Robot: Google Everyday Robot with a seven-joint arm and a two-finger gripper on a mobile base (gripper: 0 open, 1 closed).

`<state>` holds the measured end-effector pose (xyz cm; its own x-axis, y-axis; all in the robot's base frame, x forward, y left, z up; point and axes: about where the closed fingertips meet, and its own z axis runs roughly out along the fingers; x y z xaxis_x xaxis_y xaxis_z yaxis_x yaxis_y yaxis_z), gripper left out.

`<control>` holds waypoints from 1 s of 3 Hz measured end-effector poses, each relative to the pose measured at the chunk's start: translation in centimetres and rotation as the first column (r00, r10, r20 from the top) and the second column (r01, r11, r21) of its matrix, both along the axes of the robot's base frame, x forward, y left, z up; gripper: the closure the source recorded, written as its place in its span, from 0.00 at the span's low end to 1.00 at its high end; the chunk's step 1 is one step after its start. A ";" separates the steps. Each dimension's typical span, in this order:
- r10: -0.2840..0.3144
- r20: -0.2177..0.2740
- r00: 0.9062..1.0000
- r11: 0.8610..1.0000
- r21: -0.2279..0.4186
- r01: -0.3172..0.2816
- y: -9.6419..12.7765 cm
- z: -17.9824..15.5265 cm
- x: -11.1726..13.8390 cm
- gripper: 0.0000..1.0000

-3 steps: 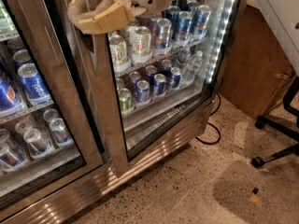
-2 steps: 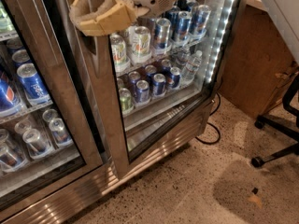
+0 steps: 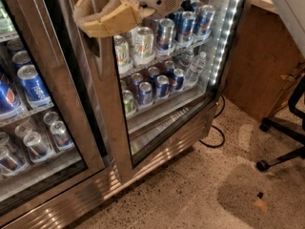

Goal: Open right fridge door

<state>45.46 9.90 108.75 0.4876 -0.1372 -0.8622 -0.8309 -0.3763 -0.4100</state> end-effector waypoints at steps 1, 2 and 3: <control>0.000 0.000 1.000 1.000 0.000 0.000 -0.2 0.0 0.1 1.00; -0.011 -0.006 1.000 1.000 -0.005 0.011 -0.3 0.0 -0.4 1.00; -0.011 -0.006 1.000 1.000 -0.005 0.011 -0.6 0.0 -0.2 1.00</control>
Offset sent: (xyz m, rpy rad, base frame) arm -0.2933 -0.0326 0.0565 -0.2238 0.2597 -0.4466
